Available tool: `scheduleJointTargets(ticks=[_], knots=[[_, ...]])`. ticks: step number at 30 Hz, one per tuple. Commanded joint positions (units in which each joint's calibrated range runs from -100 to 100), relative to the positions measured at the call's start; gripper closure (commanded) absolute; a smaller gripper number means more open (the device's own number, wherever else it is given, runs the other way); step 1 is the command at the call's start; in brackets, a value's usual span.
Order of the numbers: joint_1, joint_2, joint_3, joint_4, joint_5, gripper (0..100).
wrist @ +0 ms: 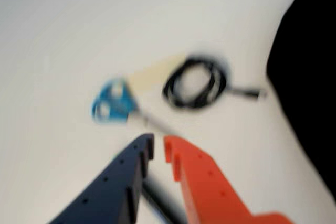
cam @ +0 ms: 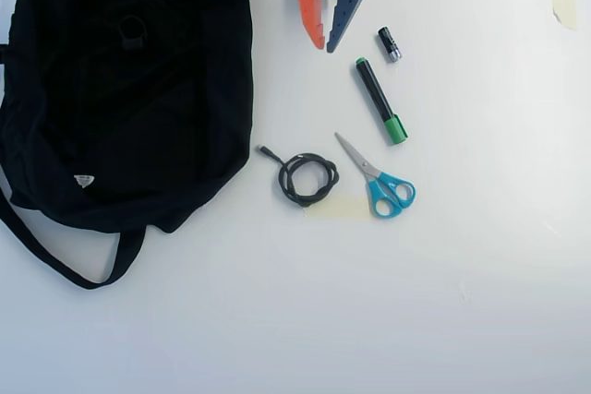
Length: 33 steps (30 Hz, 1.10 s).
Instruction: Put the bike light into the black bag
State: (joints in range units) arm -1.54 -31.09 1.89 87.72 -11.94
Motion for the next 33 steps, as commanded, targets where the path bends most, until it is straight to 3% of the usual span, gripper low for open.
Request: scheduleJointTargets(ticks=[1, 8, 20, 33], knots=[[-1.52, -4.34, 3.59, 2.72, 1.30, 98], [-2.05, -12.56, 20.13, 2.29, 9.37, 98], [-4.89, -37.95, 61.90, -13.65, 9.53, 98], [-5.04, -68.24, 93.89, -14.68, 9.58, 98]])
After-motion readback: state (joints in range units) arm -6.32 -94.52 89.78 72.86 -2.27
